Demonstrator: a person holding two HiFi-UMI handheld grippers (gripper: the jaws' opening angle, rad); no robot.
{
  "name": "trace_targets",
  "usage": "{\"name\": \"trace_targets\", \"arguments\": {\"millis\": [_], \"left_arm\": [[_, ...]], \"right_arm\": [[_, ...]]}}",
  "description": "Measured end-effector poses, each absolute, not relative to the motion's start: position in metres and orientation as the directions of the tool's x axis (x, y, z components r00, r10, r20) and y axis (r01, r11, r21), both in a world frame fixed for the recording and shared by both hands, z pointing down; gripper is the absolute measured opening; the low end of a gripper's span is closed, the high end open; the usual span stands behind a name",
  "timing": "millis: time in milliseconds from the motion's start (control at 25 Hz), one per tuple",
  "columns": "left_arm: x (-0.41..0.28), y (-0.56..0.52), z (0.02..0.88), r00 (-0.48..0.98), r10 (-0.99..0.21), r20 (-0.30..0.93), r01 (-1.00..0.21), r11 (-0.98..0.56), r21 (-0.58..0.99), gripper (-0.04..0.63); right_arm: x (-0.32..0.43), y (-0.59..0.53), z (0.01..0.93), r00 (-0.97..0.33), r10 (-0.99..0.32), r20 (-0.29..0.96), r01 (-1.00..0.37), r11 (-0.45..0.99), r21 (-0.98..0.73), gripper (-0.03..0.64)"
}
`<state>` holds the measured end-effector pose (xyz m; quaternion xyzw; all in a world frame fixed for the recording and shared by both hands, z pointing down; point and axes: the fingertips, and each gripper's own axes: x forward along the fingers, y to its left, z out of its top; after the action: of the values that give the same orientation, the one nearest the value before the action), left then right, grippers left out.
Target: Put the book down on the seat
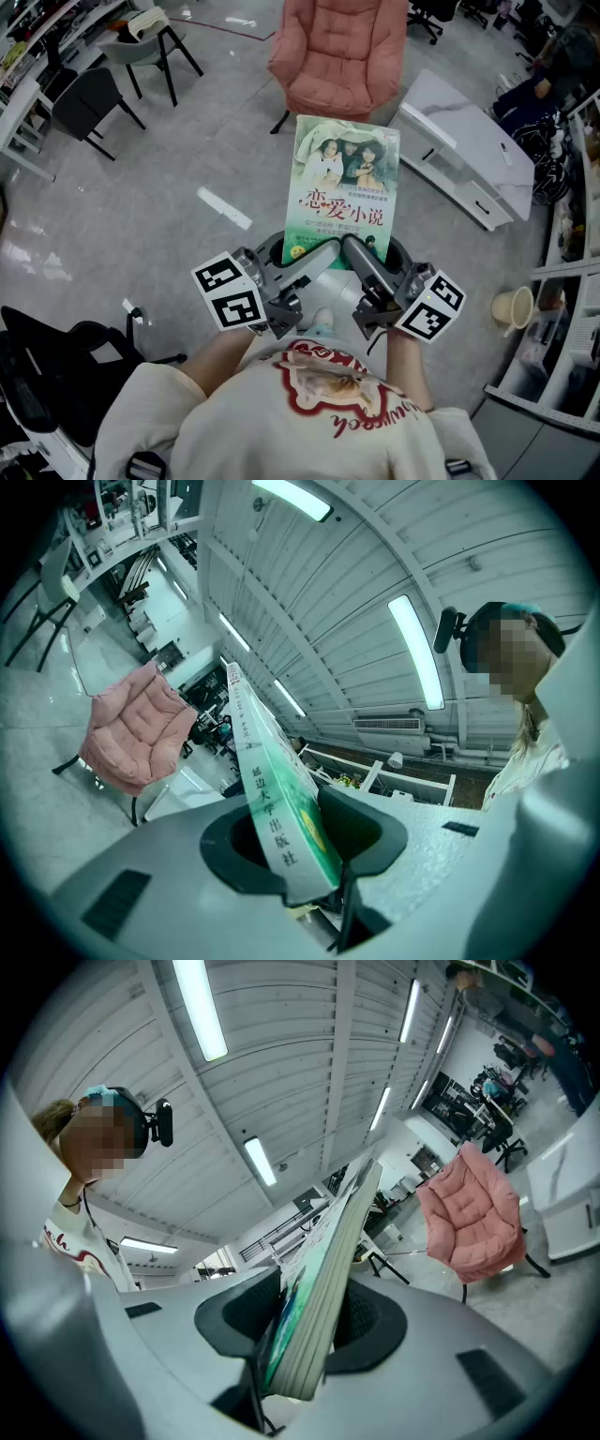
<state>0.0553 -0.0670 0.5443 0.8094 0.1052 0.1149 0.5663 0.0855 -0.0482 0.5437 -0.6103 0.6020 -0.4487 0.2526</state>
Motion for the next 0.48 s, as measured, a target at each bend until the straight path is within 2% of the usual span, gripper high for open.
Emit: {"name": "trace_targets", "arguments": {"millis": [480], "left_arm": [[0.0554,-0.0661,0.5450,0.948,0.312,0.067,0.048,-0.347,0.937,0.117]], "right_arm": [[0.0851,-0.0475,0.5447,-0.124,-0.962,0.245,-0.516,-0.149,-0.844,0.143]]}}
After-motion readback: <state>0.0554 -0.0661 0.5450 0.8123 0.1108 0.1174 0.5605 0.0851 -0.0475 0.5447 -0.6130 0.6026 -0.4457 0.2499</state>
